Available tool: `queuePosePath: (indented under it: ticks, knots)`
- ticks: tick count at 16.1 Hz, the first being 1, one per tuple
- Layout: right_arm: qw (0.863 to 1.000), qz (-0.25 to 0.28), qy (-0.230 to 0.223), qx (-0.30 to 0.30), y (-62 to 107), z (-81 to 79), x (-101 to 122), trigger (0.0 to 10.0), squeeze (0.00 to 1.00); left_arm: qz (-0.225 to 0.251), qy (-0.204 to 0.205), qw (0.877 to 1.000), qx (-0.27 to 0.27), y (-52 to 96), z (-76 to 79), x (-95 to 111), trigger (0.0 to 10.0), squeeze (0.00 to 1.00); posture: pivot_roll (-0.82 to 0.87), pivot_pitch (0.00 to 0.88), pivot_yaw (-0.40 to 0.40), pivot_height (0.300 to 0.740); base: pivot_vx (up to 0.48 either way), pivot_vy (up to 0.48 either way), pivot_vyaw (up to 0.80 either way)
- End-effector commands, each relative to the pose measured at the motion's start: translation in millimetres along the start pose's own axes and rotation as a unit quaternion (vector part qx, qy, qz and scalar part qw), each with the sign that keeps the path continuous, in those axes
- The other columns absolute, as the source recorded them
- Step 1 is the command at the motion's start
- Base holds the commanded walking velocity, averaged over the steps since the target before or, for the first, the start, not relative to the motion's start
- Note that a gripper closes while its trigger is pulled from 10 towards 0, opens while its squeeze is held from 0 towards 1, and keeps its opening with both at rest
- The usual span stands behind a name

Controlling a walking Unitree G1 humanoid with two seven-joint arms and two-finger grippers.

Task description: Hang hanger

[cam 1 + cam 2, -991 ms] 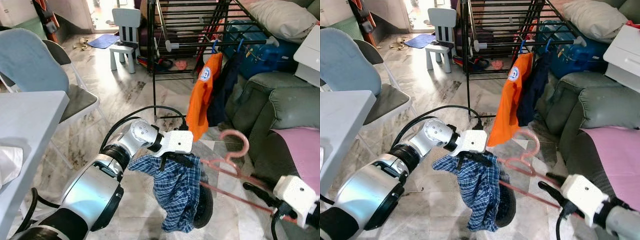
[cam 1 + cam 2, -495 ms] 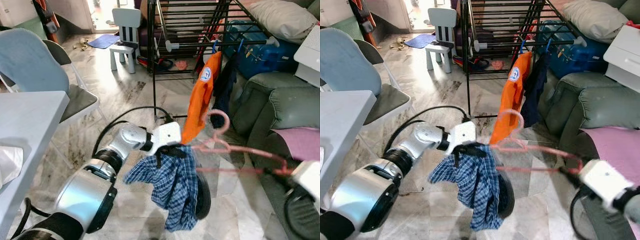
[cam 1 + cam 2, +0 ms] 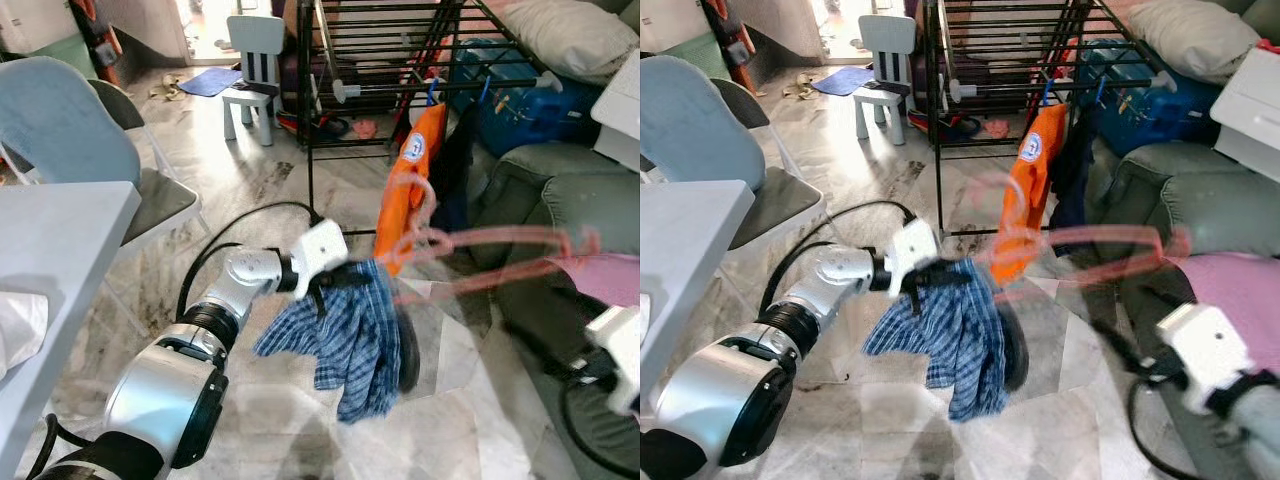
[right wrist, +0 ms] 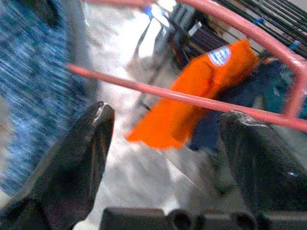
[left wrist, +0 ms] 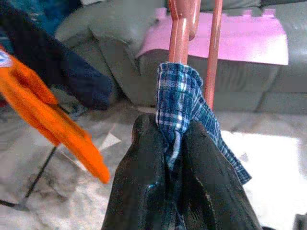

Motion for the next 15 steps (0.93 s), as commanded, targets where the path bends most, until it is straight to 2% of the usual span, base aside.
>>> queuePosePath:
  ticks: [1, 2, 4, 5, 9, 10, 11, 12, 13, 15]
  knots:
    - [1.0, 0.023, -0.005, 0.006, -4.4, -2.1, 12, 10.0, 1.0, 0.016, -0.013, 0.999, 0.024, 3.9, -12.3, 11, 0.0, 0.0, -0.08, 0.0, 0.046, 0.74, 0.0, 0.0, 0.0]
    - [0.999, 0.033, -0.02, 0.007, -7.8, -4.6, 14, 10.0, 1.0, 0.016, -0.008, 0.999, 0.03, 5.2, -13.0, 9, 0.0, 0.0, -0.07, 0.0, 0.044, 0.74, 0.0, 0.0, 0.0]
    - [0.999, 0.016, -0.027, 0.017, -13.1, -13.3, 2, 10.0, 1.0, 0.036, 0.004, 0.998, 0.045, 5.1, -17.4, 16, 0.0, 0.0, -0.07, 0.0, 0.041, 0.74, 0.0, 0.0, 0.0]
    - [0.999, 0.018, -0.03, 0.024, -15.6, -19.5, 2, 10.0, 1.0, 0.049, -0.009, 0.996, 0.074, 5.3, -25.4, 24, 0.0, 0.0, -0.07, 0.0, 0.041, 0.74, 0.0, 0.0, 0.0]
    - [0.996, 0.036, -0.073, 0.04, -23.9, -29.8, 6, 10.0, 1.0, 0.079, 0.003, 0.991, 0.112, 7.8, -40.2, 41, 0.0, 0.0, -0.07, 0.0, 0.04, 0.74, 0.0, 0.0, 0.0]
    - [0.993, 0.04, -0.095, 0.048, -28.5, -38.0, 3, 10.0, 0.82, 0.066, 0.005, 0.989, 0.129, 9.7, -42.9, 36, 0.0, 0.0, -0.07, 0.0, 0.038, 0.74, 0.0, 0.0, 0.0]
    - [0.993, 0.041, -0.103, 0.046, -30.0, -39.5, 2, 10.0, 0.72, 0.072, 0.019, 0.989, 0.131, 10.1, -43.3, 36, 0.0, 0.0, -0.07, 0.0, 0.038, 0.74, 0.0, 0.0, 0.0]
    - [0.993, 0.036, -0.108, 0.026, -32.3, -35.8, -3, 10.0, 0.0, 0.083, 0.025, 0.988, 0.128, 10.3, -43.0, 38, 0.0, 0.0, -0.07, 0.0, 0.03, 0.74, 0.0, 0.0, 0.0]
    - [0.993, 0.031, -0.109, 0.011, -33.4, -32.4, -7, 10.0, 0.0, 0.091, 0.027, 0.988, 0.119, 10.1, -41.7, 39, 0.0, 0.0, -0.07, 0.0, 0.029, 0.74, 0.0, 0.0, 0.0]
    - [0.986, 0.039, -0.128, -0.095, -37.9, -4.8, -16, 10.0, 0.0, 0.12, 0.022, 0.99, 0.075, 8.6, -34.0, 46, 0.0, 0.0, -0.07, 0.0, 0.022, 0.74, 0.0, 0.0, 0.0]
Point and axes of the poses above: a point about 5 cm out from each wrist's last joint towards the gripper, its own y axis pointing back from the gripper into the wrist, its own x axis along the axis of the wrist's last joint, z = x × y, the point moved 3 cm from there along -y, pointing out of the wrist towards the gripper, and after that the axes turned 4 degrees about -y, right-handed, at the moved point
